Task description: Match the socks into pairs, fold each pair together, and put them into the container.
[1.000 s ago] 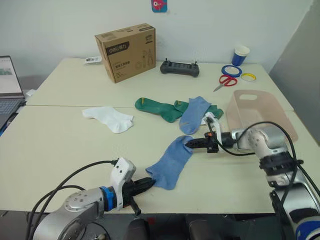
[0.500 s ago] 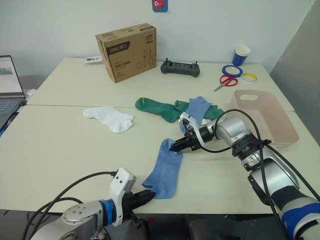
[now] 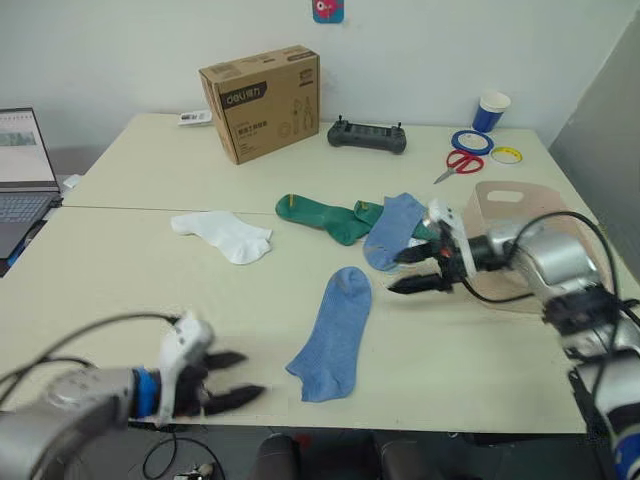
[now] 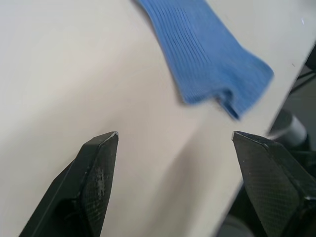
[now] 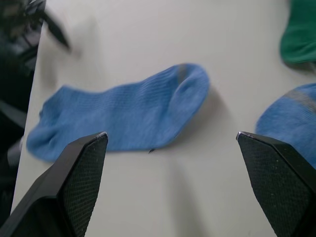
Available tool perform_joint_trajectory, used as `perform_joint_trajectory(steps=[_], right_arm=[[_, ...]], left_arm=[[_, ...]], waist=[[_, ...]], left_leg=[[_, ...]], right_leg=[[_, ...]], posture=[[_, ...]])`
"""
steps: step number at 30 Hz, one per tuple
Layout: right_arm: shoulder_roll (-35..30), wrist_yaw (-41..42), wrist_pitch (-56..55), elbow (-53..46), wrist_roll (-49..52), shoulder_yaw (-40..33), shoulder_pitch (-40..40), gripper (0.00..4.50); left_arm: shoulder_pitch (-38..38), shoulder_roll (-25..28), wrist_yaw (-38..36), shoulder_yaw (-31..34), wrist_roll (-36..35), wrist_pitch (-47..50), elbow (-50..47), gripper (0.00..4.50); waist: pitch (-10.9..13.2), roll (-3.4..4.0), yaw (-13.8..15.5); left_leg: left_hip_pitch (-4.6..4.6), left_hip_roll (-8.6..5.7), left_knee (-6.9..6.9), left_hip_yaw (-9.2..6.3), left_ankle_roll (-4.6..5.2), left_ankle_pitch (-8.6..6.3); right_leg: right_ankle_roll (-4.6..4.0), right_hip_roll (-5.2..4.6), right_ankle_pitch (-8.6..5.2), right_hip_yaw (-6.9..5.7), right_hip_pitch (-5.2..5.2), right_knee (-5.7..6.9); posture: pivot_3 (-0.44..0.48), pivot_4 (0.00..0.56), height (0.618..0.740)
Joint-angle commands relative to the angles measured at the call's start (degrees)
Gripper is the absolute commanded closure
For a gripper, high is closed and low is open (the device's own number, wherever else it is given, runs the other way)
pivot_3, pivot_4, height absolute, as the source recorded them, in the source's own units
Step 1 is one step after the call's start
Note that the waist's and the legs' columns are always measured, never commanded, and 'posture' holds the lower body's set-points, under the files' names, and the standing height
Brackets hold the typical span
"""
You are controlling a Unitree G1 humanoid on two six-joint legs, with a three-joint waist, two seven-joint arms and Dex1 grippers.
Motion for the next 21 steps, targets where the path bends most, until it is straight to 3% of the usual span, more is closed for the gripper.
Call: perform_joint_trajectory(steps=[1,4,10,17,21], right_arm=[[-1.78,1.11,-12.36,-13.08,-2.38,0.8,7.47,0.0],[-2.47,0.4,-31.27,-17.48,-10.0,4.57,15.11,0.0],[5.29,-6.82,-54.99,-10.99,-17.95,8.36,18.86,0.0],[10.5,-7.15,-67.49,-2.07,-21.08,12.22,16.43,0.0],[10.08,-5.86,-72.02,0.15,-21.67,13.73,15.59,0.0]], left_arm=[[-13.03,-0.52,-2.74,-7.23,5.05,-4.97,8.48,0.83],[-29.22,-5.98,-2.99,-15.41,11.62,-9.43,20.91,0.83],[-48.66,-18.97,-4.83,-25.38,22.6,-21.61,45.01,0.83],[-59.22,-28.88,-6.82,-28.47,29.7,-32.43,65.99,0.83],[-61.11,-30.88,-11.01,-29.32,31.75,-34.74,70.1,0.83]], waist=[[0.01,0.02,0.23],[0.01,0.01,0.61],[0.01,-0.04,0.44],[0.01,-0.04,0.59],[0.01,-0.04,0.62]], left_leg=[[0.0,0.0,0.0,0.02,0.0,0.0],[-0.02,0.0,0.02,-0.13,-0.01,0.0],[-0.08,-0.04,0.14,-0.33,-0.01,0.01],[-0.12,-0.04,0.16,-0.61,-0.01,0.02],[-0.15,-0.05,0.14,-0.72,-0.01,0.02]], right_leg=[[0.23,0.0,0.13,0.0,0.05,0.0],[0.36,0.06,0.21,-0.17,0.12,-0.02],[0.44,0.12,0.27,-0.23,0.25,0.02],[0.15,0.2,0.44,-0.39,0.29,0.08],[0.15,0.22,0.44,-0.46,0.29,0.08]], posture=[[0.0,0.15,0.74],[0.0,0.15,0.74],[0.0,0.15,0.74],[0.0,0.15,0.74],[0.0,0.15,0.74]])
